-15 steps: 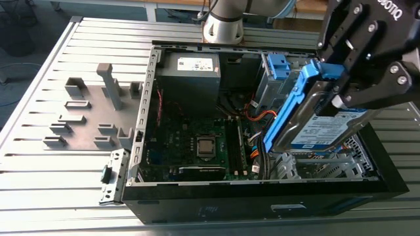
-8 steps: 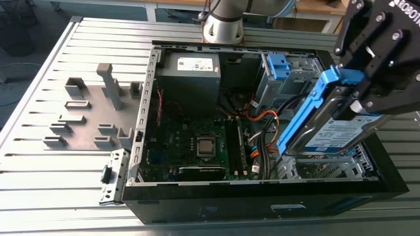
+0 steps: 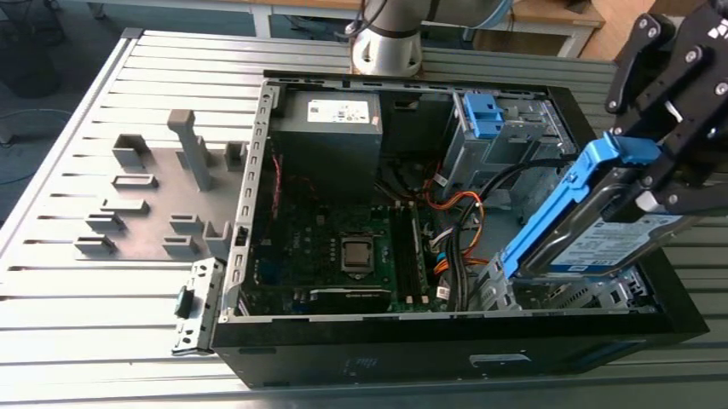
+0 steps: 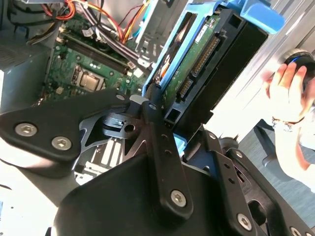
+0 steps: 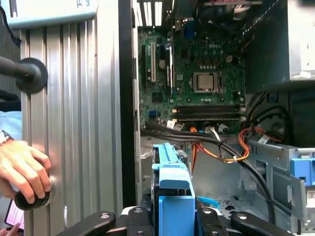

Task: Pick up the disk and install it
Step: 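Pick up the disk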

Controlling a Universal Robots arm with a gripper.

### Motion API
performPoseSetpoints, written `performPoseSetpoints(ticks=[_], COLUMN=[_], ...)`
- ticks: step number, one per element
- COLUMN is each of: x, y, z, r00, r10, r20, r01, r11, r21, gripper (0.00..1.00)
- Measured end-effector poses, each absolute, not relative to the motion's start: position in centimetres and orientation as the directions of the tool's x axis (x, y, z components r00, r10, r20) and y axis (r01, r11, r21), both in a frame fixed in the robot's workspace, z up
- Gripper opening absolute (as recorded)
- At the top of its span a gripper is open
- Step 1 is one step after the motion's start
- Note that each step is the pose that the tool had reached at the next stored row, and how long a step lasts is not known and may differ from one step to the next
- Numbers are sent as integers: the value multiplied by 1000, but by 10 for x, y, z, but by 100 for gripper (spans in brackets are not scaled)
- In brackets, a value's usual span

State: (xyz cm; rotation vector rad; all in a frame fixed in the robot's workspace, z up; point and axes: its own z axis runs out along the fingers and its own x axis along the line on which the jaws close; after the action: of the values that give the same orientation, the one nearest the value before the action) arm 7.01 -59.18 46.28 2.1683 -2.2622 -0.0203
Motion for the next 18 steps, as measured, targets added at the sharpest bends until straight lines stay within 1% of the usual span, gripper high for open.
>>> performPoseSetpoints(ticks=[14,18], x=[90,95], y=[-596,-596], z=[438,436], r00=[-43,-42], r10=[-999,-999], r20=[-3,-3], r01=[-999,-999], r11=[42,42], r21=[16,17], gripper=[36,36])
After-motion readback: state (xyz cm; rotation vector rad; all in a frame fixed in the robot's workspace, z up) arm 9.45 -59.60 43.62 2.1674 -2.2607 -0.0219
